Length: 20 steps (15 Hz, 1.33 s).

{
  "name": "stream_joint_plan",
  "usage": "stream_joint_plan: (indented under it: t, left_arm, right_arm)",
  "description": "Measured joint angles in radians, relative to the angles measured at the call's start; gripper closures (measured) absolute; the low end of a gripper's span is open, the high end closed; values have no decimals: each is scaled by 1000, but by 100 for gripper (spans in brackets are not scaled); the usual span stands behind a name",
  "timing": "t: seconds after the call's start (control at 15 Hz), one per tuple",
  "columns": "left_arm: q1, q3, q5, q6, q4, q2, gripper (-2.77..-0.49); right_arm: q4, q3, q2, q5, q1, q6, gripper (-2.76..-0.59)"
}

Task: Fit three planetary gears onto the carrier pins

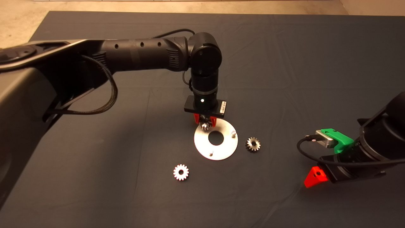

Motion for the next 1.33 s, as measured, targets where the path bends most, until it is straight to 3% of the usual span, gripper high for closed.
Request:
stream_joint_plan:
  t: [0.53,1.33]
  left_arm:
    - [-13,-3,20,26,1,0,-89]
    - [-13,-3,17,27,0,0,-88]
  right_arm:
    - [0,0,0,0,0,0,-276]
    - [0,0,0,0,0,0,-276]
